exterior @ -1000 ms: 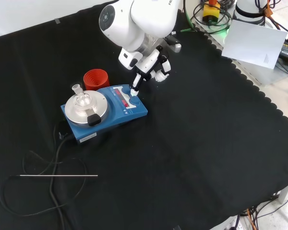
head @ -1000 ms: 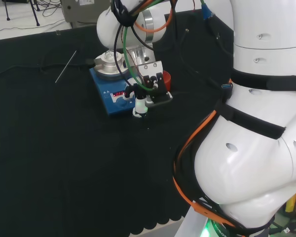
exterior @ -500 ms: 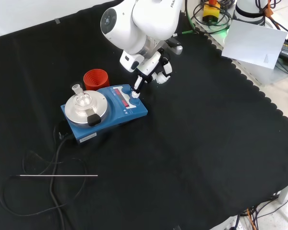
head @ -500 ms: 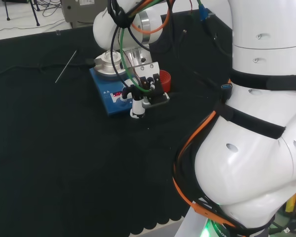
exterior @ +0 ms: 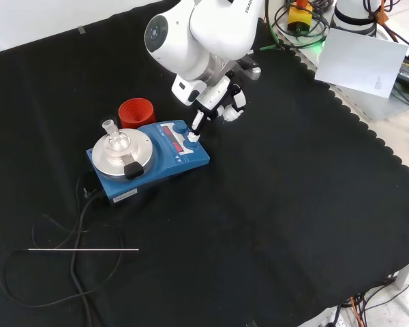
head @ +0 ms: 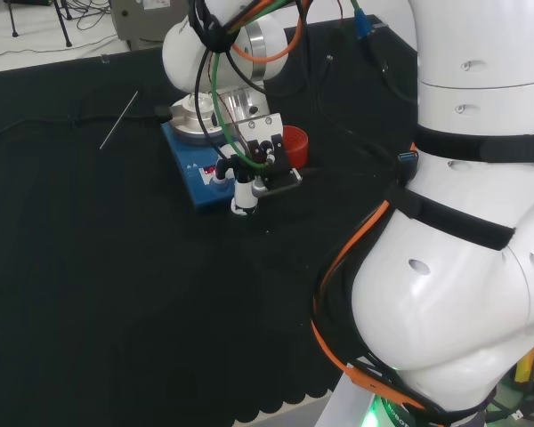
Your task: Turn on the heater.
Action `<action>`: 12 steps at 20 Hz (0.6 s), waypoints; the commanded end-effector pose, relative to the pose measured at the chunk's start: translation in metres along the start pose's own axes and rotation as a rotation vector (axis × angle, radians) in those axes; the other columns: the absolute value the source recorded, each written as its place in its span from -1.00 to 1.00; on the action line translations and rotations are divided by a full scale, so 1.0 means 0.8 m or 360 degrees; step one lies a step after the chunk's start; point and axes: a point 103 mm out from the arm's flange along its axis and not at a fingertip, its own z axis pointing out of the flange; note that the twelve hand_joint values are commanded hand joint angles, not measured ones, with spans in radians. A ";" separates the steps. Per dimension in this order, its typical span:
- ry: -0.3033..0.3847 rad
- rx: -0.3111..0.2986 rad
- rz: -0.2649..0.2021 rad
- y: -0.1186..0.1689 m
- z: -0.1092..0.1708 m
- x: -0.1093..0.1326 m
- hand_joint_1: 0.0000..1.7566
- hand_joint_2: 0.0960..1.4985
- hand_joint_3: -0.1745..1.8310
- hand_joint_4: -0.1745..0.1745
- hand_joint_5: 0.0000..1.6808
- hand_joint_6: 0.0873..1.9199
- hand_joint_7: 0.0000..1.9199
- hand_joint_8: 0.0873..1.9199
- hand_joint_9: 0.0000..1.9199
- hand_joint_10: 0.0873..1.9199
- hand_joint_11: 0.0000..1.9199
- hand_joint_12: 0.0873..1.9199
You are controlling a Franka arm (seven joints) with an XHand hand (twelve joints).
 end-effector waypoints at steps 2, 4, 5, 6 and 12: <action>0.0002 0.0008 0.0006 0.001 0.005 0.000 0.79 -0.45 0.54 -0.37 -0.55 -0.96 0.94 0.72 1.00 0.78 1.00 0.80; 0.0023 0.0004 -0.0003 0.001 0.009 -0.006 0.79 -0.45 0.54 -0.37 -0.55 -0.96 0.94 0.72 1.00 0.78 1.00 0.80; 0.0028 0.0002 -0.0002 0.001 0.012 -0.010 0.79 -0.45 0.54 -0.37 -0.55 -0.96 0.94 0.72 1.00 0.78 1.00 0.80; 0.0031 0.0009 0.0000 0.001 0.016 -0.016 0.79 -0.45 0.54 -0.37 -0.55 -0.96 0.94 0.72 1.00 0.78 1.00 0.80; 0.0017 0.0002 0.0008 -0.004 0.010 -0.030 0.79 -0.45 0.54 -0.37 -0.55 -0.96 0.94 0.72 1.00 0.78 1.00 0.80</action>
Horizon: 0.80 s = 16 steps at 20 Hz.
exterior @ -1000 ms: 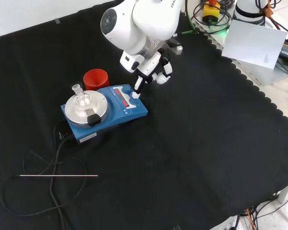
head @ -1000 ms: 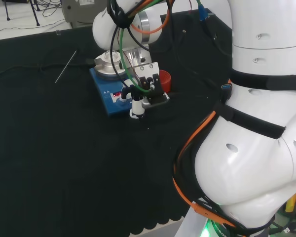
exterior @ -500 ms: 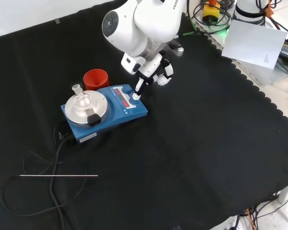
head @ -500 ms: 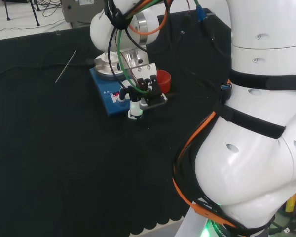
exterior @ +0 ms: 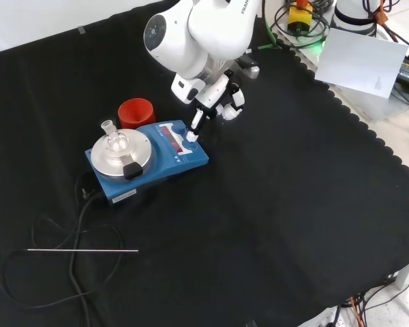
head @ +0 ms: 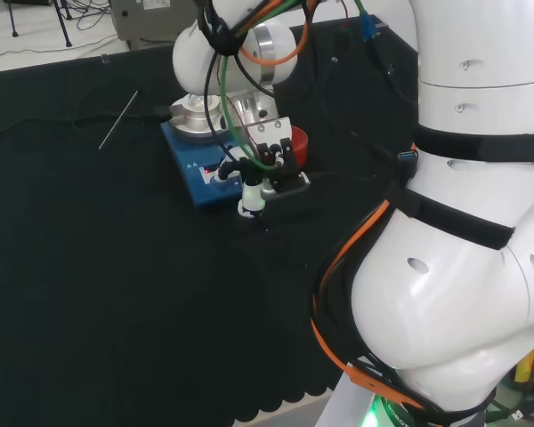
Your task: Turn on the heater.
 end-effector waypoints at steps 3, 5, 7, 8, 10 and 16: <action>0.0023 -0.0049 -0.0044 -0.020 -0.022 0.005 0.79 -0.45 0.54 -0.38 -0.55 -0.96 0.94 0.72 1.00 0.77 1.00 0.80; 0.0043 -0.0099 -0.0046 -0.030 -0.036 0.006 0.79 -0.45 0.54 -0.38 -0.55 -0.97 0.94 0.72 1.00 0.77 1.00 0.79; 0.0060 -0.0146 -0.0061 -0.042 -0.049 0.001 0.79 -0.45 0.54 -0.38 -0.55 -0.97 0.94 0.72 1.00 0.77 1.00 0.79; 0.0063 -0.0163 -0.0060 -0.047 -0.055 -0.001 0.79 -0.45 0.54 -0.38 -0.55 -0.97 0.94 0.72 1.00 0.77 1.00 0.79; 0.0071 -0.0187 -0.0075 -0.059 -0.067 -0.006 0.79 -0.45 0.54 -0.38 -0.55 -0.97 0.94 0.72 1.00 0.77 1.00 0.79; 0.0174 -0.0268 -0.0232 -0.090 -0.091 -0.014 0.79 -0.45 0.54 -0.38 -0.54 -0.97 0.94 0.71 1.00 0.76 1.00 0.77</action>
